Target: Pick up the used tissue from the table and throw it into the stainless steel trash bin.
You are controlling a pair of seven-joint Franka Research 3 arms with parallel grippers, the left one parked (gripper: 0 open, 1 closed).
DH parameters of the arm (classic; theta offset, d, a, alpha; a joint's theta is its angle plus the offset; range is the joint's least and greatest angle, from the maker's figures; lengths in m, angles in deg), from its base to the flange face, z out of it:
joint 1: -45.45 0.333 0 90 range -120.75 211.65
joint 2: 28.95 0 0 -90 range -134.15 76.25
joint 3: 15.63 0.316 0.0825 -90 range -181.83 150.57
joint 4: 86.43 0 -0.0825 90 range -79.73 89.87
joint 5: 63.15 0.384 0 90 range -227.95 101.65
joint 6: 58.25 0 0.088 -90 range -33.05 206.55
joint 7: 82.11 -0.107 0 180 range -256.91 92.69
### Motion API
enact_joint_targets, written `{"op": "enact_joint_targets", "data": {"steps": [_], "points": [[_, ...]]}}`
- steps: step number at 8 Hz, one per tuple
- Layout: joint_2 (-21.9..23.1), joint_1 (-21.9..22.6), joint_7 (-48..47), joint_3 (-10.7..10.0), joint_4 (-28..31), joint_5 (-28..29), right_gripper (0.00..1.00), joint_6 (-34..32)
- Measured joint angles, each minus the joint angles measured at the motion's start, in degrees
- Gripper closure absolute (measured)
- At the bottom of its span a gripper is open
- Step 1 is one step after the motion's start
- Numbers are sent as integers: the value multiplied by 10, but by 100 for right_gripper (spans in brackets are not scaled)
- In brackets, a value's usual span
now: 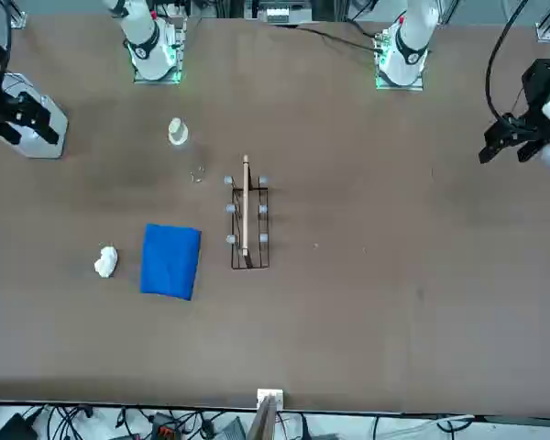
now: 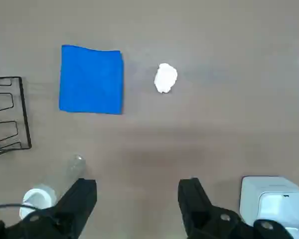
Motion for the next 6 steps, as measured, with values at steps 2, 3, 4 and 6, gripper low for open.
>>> {"op": "enact_joint_targets", "data": {"steps": [2, 3, 4, 6], "points": [[0, -3, 0, 0, 0, 0, 0, 0], [-2, -3, 0, 0, 1, 0, 0, 0], [-9, -3, 0, 0, 1, 0, 0, 0], [-41, -4, 1, 0, 5, -2, 0, 4]]}}
